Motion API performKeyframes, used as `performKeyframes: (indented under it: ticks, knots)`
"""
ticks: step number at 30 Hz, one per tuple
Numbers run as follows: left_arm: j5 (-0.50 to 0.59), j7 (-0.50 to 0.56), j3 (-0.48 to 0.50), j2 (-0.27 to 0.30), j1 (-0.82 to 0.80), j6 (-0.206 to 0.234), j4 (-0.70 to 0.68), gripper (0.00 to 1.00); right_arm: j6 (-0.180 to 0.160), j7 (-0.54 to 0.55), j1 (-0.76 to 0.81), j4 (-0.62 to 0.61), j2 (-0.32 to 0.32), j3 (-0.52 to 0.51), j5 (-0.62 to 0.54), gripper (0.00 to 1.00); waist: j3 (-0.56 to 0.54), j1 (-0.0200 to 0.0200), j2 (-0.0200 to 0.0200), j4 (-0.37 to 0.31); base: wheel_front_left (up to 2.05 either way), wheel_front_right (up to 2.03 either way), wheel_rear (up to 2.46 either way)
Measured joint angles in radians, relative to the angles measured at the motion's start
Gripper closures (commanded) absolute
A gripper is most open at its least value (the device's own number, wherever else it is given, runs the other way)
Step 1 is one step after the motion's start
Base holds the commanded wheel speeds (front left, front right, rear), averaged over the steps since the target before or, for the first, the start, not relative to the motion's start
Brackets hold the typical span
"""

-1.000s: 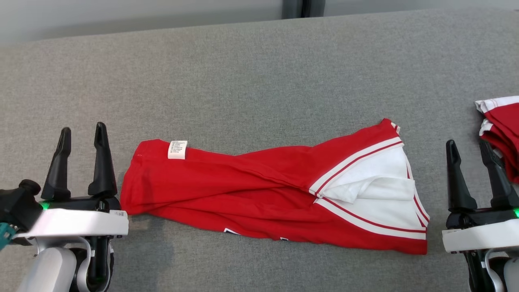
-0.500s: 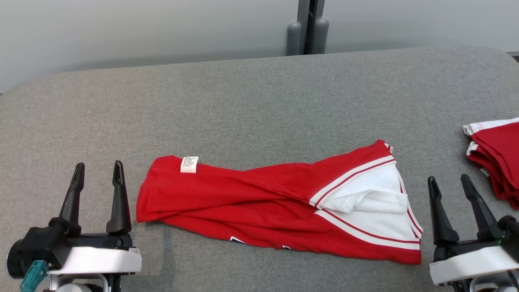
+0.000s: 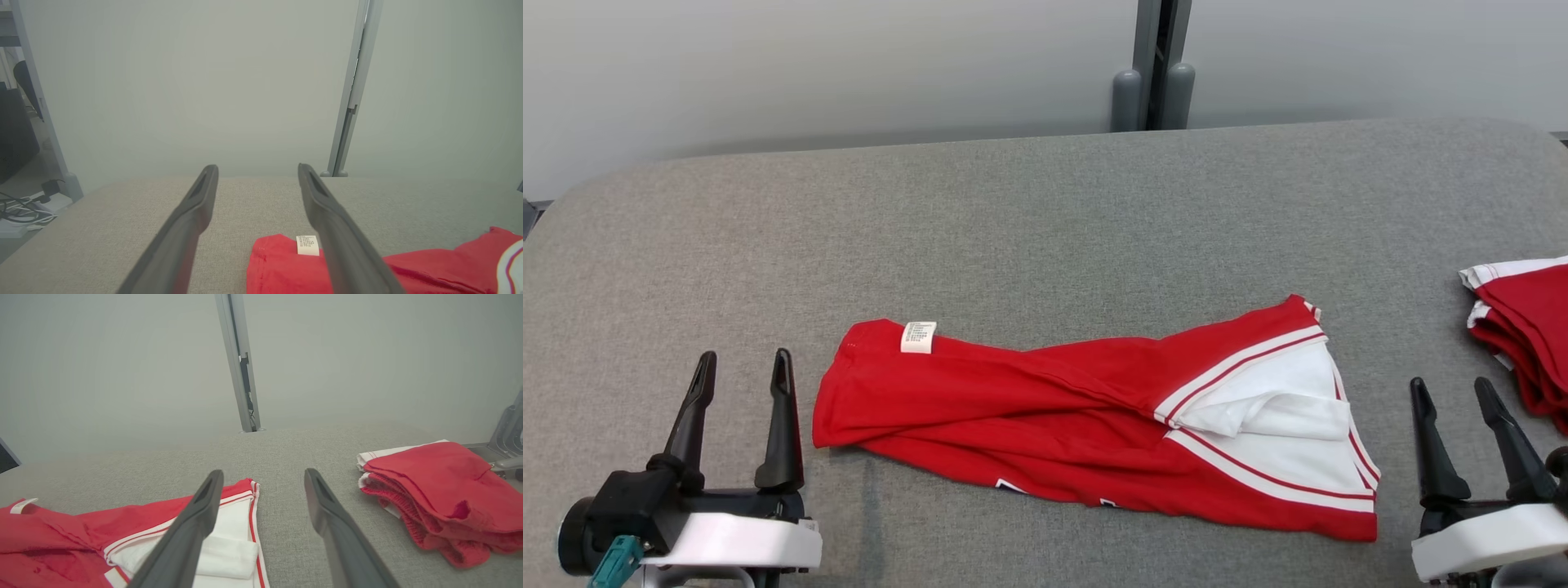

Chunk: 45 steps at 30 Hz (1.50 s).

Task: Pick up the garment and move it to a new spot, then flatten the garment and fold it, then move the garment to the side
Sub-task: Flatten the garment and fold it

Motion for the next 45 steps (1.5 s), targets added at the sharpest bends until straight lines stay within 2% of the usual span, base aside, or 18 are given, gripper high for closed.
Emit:
performKeyframes:
  ticks: [3,7,17,21,23,24,29,34,40,45]
  knots:
    - [0.000,0.000,-0.005,-0.003,-0.004,-0.003,-0.003,0.00,0.000,0.000,-0.027,0.054,-0.009,-0.018,0.007,0.00,0.011,0.0000,0.0000,0.008,0.00,0.00,0.00]
    - [0.003,0.000,-0.020,-0.012,-0.022,-0.009,-0.006,0.00,0.000,0.002,-0.082,0.189,-0.027,-0.008,0.027,0.00,0.033,0.0000,0.0000,0.026,0.00,0.00,0.00]
    - [0.007,0.000,-0.036,-0.028,-0.062,-0.026,0.004,0.00,0.000,-0.005,-0.228,0.525,-0.030,0.124,0.094,0.00,0.084,0.0000,0.0000,0.066,0.00,0.00,0.00]
    - [0.007,0.000,-0.037,-0.033,-0.074,-0.034,0.011,0.00,-0.002,0.015,-0.274,0.601,-0.041,0.194,0.149,0.00,0.093,0.0000,0.0000,0.071,0.00,0.00,0.00]
    - [0.008,0.000,-0.034,-0.036,-0.075,-0.035,0.014,0.00,-0.005,0.015,-0.288,0.611,-0.054,0.236,0.180,0.80,0.095,0.0000,0.0000,0.071,0.00,0.00,0.00]
    - [0.008,0.000,-0.032,-0.037,-0.076,-0.035,0.016,0.00,-0.005,0.015,-0.292,0.613,-0.058,0.258,0.201,1.00,0.095,0.0000,0.0001,0.070,0.00,0.00,0.00]
    - [0.010,0.000,-0.021,-0.039,-0.077,-0.038,0.018,0.00,-0.004,-0.026,-0.298,0.606,-0.063,0.331,0.265,1.00,0.097,0.0000,0.0000,0.060,0.00,0.00,0.00]
    - [0.014,0.000,-0.009,-0.043,-0.078,-0.043,0.019,0.00,0.000,-0.082,-0.297,0.564,-0.089,0.353,0.316,1.00,0.096,0.0000,0.0000,0.037,0.00,0.00,0.00]
    - [0.019,0.000,0.002,-0.047,-0.092,-0.052,0.020,0.00,0.000,-0.103,-0.305,0.507,-0.168,0.296,0.325,1.00,0.106,0.0000,0.0000,0.011,0.00,0.00,0.00]
    - [0.024,0.000,0.011,-0.052,-0.094,-0.062,0.021,0.00,0.000,-0.105,-0.321,0.514,-0.244,0.207,0.324,1.00,0.115,0.0000,0.0000,0.001,0.00,0.00,0.00]
